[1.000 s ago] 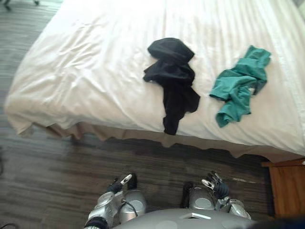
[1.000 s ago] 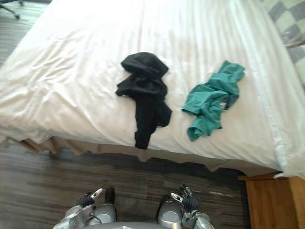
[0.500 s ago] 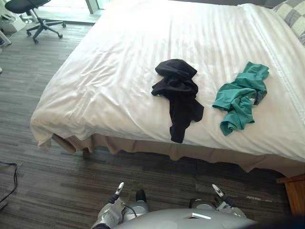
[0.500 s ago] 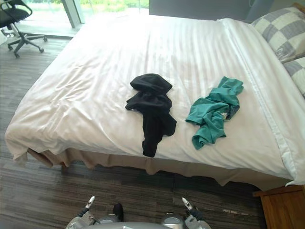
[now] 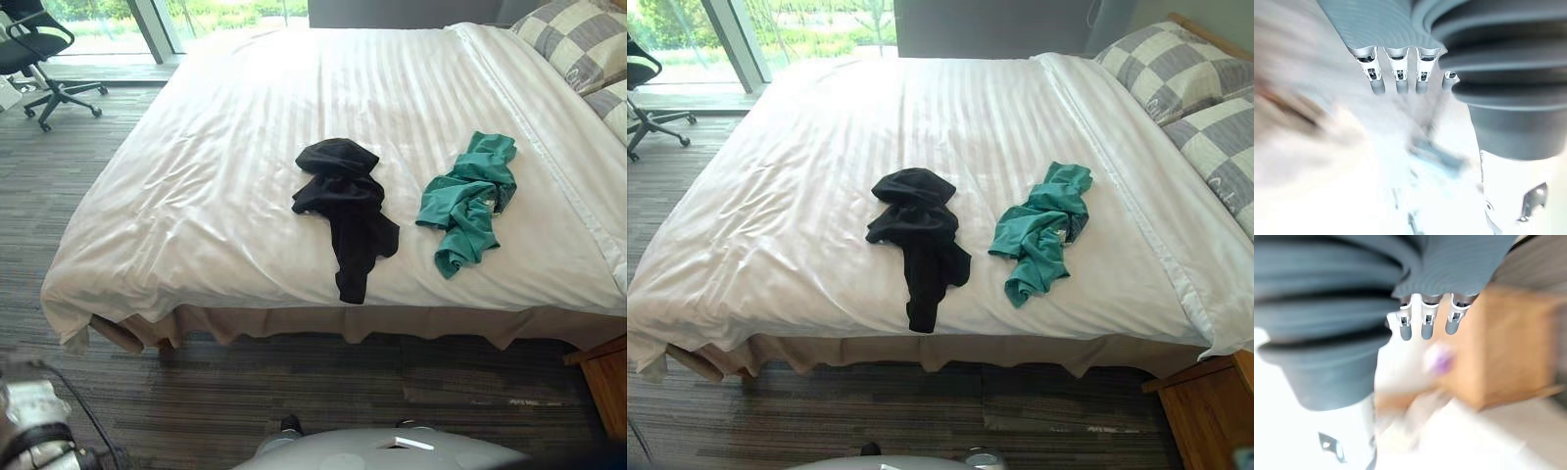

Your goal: Tidy the bed and pick cloth on bed and put in laundry

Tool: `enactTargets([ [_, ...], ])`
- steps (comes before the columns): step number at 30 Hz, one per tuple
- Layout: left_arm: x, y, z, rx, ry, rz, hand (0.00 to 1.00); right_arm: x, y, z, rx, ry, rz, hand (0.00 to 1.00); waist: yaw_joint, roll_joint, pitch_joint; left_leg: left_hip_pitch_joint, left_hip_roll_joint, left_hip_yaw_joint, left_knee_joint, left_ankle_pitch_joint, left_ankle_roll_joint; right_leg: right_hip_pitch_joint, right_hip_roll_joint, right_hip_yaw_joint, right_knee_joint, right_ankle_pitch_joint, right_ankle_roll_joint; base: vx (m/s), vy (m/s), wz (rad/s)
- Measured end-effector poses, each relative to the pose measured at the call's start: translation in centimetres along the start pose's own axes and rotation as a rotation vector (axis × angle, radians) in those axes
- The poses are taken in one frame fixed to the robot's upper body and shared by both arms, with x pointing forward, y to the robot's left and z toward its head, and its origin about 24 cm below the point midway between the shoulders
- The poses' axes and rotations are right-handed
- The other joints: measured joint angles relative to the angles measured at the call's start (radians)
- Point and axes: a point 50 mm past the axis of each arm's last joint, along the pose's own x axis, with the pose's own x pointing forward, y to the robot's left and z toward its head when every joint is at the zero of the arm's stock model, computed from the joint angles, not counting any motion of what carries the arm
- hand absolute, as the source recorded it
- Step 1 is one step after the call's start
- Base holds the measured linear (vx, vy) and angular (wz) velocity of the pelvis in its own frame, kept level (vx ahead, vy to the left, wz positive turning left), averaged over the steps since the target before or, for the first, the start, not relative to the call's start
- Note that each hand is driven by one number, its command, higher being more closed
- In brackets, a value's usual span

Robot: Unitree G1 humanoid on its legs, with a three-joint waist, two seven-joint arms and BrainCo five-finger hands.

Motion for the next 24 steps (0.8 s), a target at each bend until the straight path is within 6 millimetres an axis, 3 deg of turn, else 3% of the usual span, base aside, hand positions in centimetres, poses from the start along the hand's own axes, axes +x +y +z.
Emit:
enactTargets([
  [2,0.5,-4.0,4.1,0.028,-0.113,-0.147,0.00,0.4,5.3,3.6,-0.143,-0.147,0.208,0.00,0.000,-0.003,-0.013,-0.005,0.002,0.017,0.000,-0.001,-0.001,-0.017,0.003,0.021,0.001,0.001,-0.001,0.03,0.002,-0.23],
  [3,0.6,-4.8,5.0,0.044,-0.141,-0.172,0.00,0.2,6.8,4.4,-0.172,-0.182,0.262,0.00,0.000,-0.004,-0.016,-0.005,0.002,0.024,0.000,-0.001,-0.001,-0.022,0.004,0.029,0.002,0.002,-0.001,0.03,0.002,-0.25],
  [5,0.4,-8.2,7.0,0.136,-0.190,-0.248,0.00,-1.1,12.1,6.4,-0.234,-0.290,0.430,0.00,-0.003,-0.004,-0.017,-0.001,0.002,0.035,0.001,-0.001,0.000,-0.026,0.005,0.040,0.001,0.005,-0.003,0.03,-0.001,-0.19],
  [7,0.2,-10.0,6.7,0.211,-0.169,-0.292,0.00,-2.2,15.2,6.5,-0.250,-0.300,0.532,0.00,-0.002,-0.003,-0.017,0.004,0.002,0.048,0.001,-0.001,0.000,-0.030,0.006,0.054,0.001,0.007,-0.004,0.01,-0.001,-0.19],
  [11,-0.7,-13.5,4.2,0.411,-0.091,-0.433,0.00,-5.7,21.1,4.5,-0.264,-0.248,0.734,0.00,-0.005,-0.002,-0.016,0.006,0.004,0.057,0.001,-0.001,0.000,-0.041,0.011,0.081,0.009,0.019,-0.009,0.00,-0.007,-0.19],
  [15,-2.4,-16.1,0.6,0.527,-0.042,-0.584,0.00,-9.0,24.5,2.8,-0.256,-0.203,0.885,0.00,-0.002,0.000,-0.008,0.029,0.004,0.076,0.001,-0.002,0.002,-0.039,0.010,0.106,0.016,0.026,-0.011,-0.04,0.002,-0.20],
  [16,-2.5,-16.1,0.5,0.530,-0.042,-0.586,0.00,-9.1,24.5,2.7,-0.254,-0.203,0.888,0.00,-0.002,0.001,-0.008,0.029,0.004,0.077,0.001,-0.002,0.002,-0.039,0.010,0.107,0.016,0.026,-0.011,-0.06,-0.009,-0.09],
  [21,-5.1,-17.5,-5.3,0.790,-0.012,-0.705,0.00,-12.3,26.4,2.0,-0.208,-0.189,1.004,0.00,-0.005,0.015,0.017,0.032,0.018,0.104,0.000,-0.001,0.001,-0.057,0.025,0.142,0.018,0.038,-0.015,-0.09,-0.029,-0.16],
  [24,-6.0,-18.0,-6.7,0.908,-0.040,-0.746,0.00,-13.7,27.0,1.4,-0.191,-0.174,1.049,0.00,-0.023,0.023,0.039,0.028,0.021,0.126,-0.001,0.001,-0.001,-0.076,0.030,0.169,0.018,0.046,-0.017,-0.07,-0.027,-0.24],
])
